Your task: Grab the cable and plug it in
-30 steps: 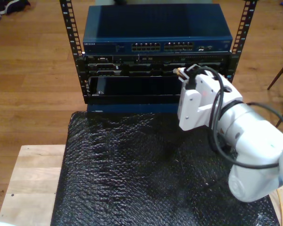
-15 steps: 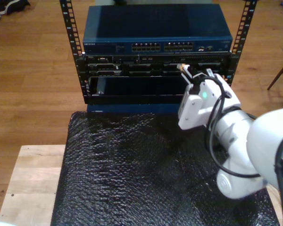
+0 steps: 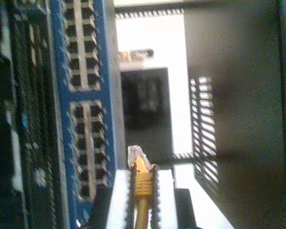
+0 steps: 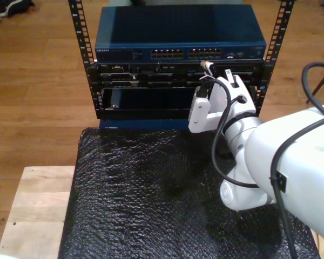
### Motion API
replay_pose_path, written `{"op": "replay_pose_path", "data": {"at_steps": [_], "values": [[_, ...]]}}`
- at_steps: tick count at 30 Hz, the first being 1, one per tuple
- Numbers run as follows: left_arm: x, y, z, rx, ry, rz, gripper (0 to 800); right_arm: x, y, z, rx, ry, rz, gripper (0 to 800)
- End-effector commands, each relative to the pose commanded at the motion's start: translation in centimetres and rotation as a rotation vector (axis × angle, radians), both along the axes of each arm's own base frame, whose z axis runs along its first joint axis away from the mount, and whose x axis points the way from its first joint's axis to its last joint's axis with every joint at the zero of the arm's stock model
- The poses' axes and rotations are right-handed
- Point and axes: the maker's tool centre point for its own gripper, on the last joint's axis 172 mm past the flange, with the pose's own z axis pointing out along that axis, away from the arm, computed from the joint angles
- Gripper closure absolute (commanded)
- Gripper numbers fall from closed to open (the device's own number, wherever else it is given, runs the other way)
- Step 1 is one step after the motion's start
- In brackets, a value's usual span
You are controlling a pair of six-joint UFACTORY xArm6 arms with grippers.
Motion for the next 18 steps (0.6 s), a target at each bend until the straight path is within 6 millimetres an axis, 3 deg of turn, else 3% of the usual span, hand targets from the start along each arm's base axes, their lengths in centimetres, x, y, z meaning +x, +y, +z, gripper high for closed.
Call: {"op": "replay_pose_path", "data": {"at_steps": [18], "values": [[0.0,0.0,0.0,0.0,0.0,0.0,0,1.4,-1.7,-1.3,-0.077,-0.085,-0.168,800]]}}
